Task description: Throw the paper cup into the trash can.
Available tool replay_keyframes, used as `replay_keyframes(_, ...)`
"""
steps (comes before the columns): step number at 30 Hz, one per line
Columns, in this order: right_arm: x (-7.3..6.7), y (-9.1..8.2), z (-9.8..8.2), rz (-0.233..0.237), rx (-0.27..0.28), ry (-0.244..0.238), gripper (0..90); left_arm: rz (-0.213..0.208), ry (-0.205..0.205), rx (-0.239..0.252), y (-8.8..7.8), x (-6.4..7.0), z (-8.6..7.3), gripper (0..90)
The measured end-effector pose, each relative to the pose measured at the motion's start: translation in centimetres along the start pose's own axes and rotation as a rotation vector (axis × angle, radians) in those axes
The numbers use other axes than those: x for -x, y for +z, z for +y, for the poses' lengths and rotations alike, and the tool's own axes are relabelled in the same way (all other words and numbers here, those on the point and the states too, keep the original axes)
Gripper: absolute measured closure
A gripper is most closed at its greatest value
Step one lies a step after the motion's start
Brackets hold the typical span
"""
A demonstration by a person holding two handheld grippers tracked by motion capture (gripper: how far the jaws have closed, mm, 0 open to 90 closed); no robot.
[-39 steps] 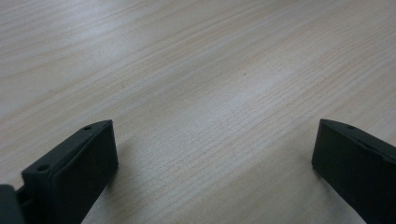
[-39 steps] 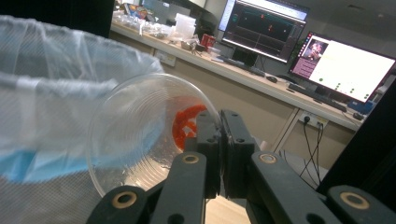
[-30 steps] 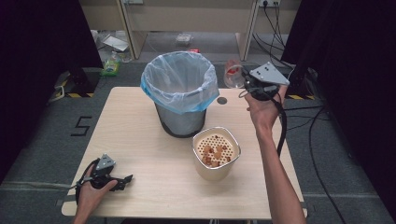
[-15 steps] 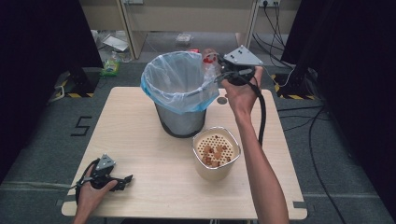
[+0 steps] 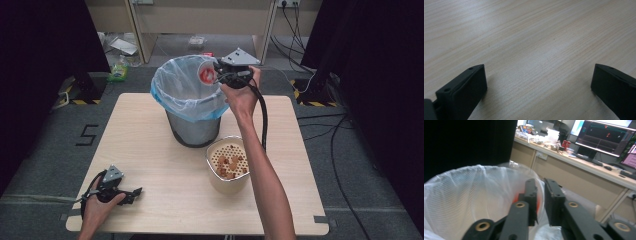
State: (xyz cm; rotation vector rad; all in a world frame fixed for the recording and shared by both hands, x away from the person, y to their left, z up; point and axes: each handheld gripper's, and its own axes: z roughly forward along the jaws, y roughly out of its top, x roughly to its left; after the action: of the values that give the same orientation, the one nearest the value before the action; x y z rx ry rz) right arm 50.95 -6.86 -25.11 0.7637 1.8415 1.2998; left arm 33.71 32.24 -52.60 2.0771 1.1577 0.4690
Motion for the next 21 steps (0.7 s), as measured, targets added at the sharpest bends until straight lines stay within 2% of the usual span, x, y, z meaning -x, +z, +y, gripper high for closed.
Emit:
replay_keyframes(2,-0.1,0.1,0.1,0.015,-0.002,0.015,74.1,0.000,0.000,0.000,0.0,0.0,0.0,0.0)
replay_keyframes(5,0.3,-0.5,0.2,0.002,0.004,0.005,72.7,-0.001,0.000,0.000,0.0,0.0,0.0,0.0)
replay_keyframes(8,1.1,-1.5,-0.1,-0.014,-0.012,0.017,68.7,0.000,0.000,0.000,0.0,0.0,0.0,0.0)
replay_keyframes(9,1.7,-2.2,-0.7,-0.022,-0.032,0.023,64.7,0.000,0.000,0.000,0.0,0.0,0.0,0.0)
replay_keyframes(13,2.7,-3.3,-1.6,-0.035,-0.050,0.032,61.2,0.000,0.000,0.000,0.0,0.0,0.0,0.0)
replay_keyframes(14,3.4,-4.2,-2.5,-0.043,-0.072,0.043,58.2,0.000,0.000,0.000,0.0,0.0,0.0,0.0)
replay_keyframes(16,3.6,-4.5,-2.8,-0.048,-0.078,0.049,57.6,0.000,0.000,0.000,0.0,0.0,0.0,0.0)
replay_keyframes(17,4.1,-5.4,-3.6,-0.056,-0.090,0.051,55.3,0.000,0.000,0.000,0.0,0.0,0.0,0.0)
replay_keyframes(21,4.7,-6.6,-4.7,-0.070,-0.109,0.063,51.2,0.000,0.000,0.000,0.0,0.0,0.0,0.0)
